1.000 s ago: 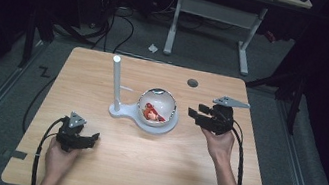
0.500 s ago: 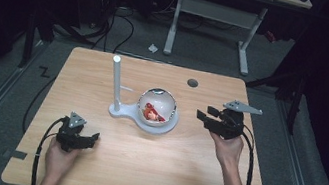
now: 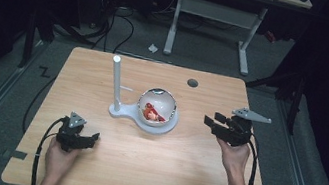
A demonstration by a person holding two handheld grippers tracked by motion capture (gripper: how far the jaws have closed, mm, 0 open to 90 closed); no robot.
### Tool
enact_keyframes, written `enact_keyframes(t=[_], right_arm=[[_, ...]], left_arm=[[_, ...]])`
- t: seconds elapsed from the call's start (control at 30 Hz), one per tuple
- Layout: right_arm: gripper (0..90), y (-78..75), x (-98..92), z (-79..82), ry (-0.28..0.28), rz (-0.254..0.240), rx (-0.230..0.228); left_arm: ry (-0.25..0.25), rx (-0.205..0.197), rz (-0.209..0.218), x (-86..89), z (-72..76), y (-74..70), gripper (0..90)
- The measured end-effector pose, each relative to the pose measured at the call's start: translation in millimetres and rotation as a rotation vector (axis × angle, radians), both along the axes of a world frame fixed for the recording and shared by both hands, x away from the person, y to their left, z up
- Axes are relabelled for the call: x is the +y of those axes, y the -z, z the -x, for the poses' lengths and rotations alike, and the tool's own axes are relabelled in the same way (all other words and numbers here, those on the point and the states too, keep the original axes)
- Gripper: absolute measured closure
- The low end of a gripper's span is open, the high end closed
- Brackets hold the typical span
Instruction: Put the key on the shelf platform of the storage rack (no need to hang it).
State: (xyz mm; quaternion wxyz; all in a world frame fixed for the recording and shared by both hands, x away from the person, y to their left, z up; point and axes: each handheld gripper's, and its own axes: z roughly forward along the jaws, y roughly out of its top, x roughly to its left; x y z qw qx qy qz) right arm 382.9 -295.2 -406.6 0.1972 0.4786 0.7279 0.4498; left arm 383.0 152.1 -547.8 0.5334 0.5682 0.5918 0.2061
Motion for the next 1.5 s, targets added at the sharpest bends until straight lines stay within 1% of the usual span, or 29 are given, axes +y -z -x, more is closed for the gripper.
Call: enact_keyframes(t=[0.07,0.2,0.37,0.67,0.93,1.2,1.23,1.5], right_arm=[[49.3,1.5,-5.6,4.7,0.01,-0.006,-0.004],[49.3,6.6,-13.6,11.2,0.025,-0.004,0.003],[49.3,11.4,-24.8,18.8,0.048,-0.017,0.007],[49.4,17.3,-38.5,32.9,0.075,-0.03,0.006],[49.6,23.8,-42.7,42.5,0.082,-0.042,0.005],[49.7,30.5,-41.4,49.7,0.077,-0.05,0.0],[49.7,33.3,-40.6,51.3,0.075,-0.05,0.003],[49.8,40.7,-38.8,55.9,0.072,-0.057,0.007]], left_arm=[[-0.001,0.0,0.002,-0.1,0.0,-0.1,23.1],[-0.001,0.0,0.002,-0.1,0.0,-0.1,23.1],[0.0,0.0,0.0,0.0,0.0,0.0,23.1],[-0.001,-0.001,0.001,-0.1,0.0,0.0,23.1],[-0.001,0.0,0.003,-0.2,0.0,-0.1,23.1],[-0.001,0.0,0.002,-0.2,0.0,0.0,23.1],[0.0,-0.001,0.0,-0.1,0.0,0.0,23.1],[-0.001,-0.001,0.0,-0.1,0.0,0.0,23.1]])
